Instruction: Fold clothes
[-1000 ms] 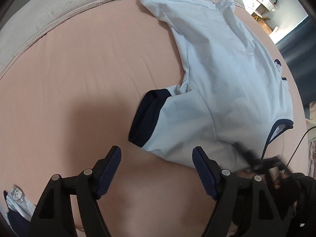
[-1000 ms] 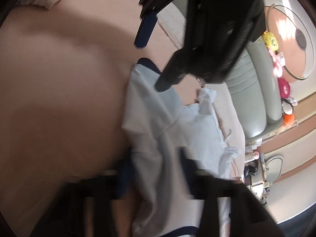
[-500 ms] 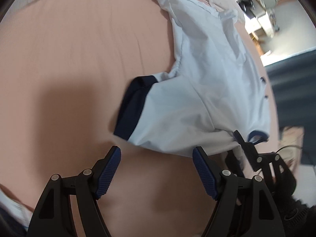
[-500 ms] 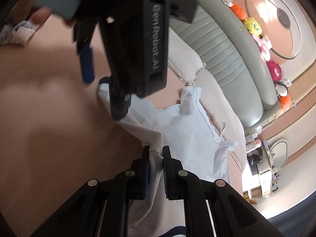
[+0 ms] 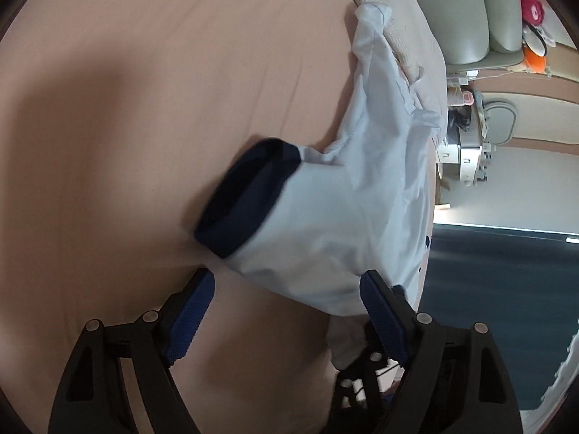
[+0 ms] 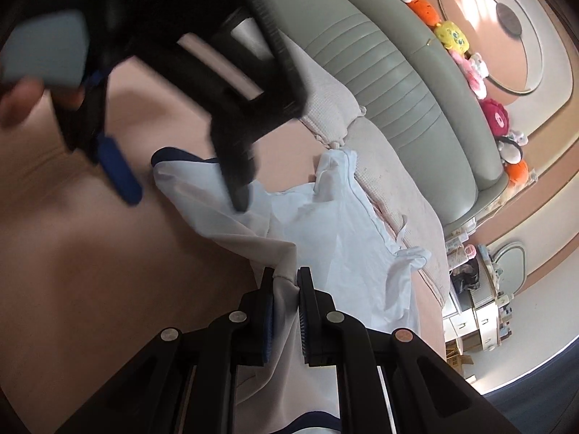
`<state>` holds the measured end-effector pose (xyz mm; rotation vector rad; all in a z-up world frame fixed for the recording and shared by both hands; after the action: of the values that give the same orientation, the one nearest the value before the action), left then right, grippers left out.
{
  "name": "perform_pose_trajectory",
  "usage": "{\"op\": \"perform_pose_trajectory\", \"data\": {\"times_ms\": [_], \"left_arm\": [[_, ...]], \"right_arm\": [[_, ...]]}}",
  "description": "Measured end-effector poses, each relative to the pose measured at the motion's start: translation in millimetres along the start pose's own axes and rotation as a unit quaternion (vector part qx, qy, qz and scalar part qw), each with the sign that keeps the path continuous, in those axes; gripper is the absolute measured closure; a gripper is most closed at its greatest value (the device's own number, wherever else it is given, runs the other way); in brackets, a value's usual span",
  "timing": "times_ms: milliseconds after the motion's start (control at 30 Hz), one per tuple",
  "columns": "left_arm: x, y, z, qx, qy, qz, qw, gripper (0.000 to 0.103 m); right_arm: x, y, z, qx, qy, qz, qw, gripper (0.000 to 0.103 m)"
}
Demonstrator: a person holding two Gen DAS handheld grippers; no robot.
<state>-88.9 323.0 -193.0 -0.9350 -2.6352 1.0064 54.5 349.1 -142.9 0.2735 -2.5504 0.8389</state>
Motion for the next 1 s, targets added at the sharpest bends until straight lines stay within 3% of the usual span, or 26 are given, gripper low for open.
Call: {"op": "perform_pose_trajectory", "data": {"times_ms": [200, 267, 500, 567, 633, 800, 1000], "left_arm": [[2, -7, -5, 0.010, 0.010, 0.001, 0.9999, 0.020], [2, 24, -15, 0.014, 0.012, -0.004, 0.9998, 0.020], [7, 40, -21, 0.026, 0.042, 0.003, 0.9988, 0.021], [8, 39, -24, 0.038, 0.060, -0.002, 0.9974, 0.029], [8, 38, -24, 0.051, 0.081, -0.003, 0.9954, 0.072], [11, 42, -33, 0.061, 0.113, -0.011, 0.9917, 0.089], [17, 31, -45, 0.045, 0.131, -0.063, 0.9884, 0.097]], "right_arm": [[0, 4, -14, 0.000, 0.017, 0.013, 1.000, 0.094], [0, 3, -15, 0.001, 0.019, 0.014, 1.000, 0.094], [-1, 3, -20, 0.007, 0.028, 0.015, 0.999, 0.094], [-2, 4, -22, 0.008, 0.030, 0.017, 0.999, 0.094], [-2, 5, -24, 0.008, 0.032, 0.019, 0.999, 0.094], [-4, 8, -26, 0.016, 0.033, 0.025, 0.999, 0.094], [-9, 8, -22, 0.046, 0.040, 0.036, 0.997, 0.094]]}}
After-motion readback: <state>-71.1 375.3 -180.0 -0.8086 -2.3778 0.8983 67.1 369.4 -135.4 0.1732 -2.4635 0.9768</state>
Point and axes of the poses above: each gripper's, at about its wrist camera, not at the fingertips, and y roughly the way its jaws point, z to its left, x to its top, the point moved 5 cm from there along y, roughly the way its jaws point, and after that the axes turned 3 degrees about -x, right-handed, at the moved point
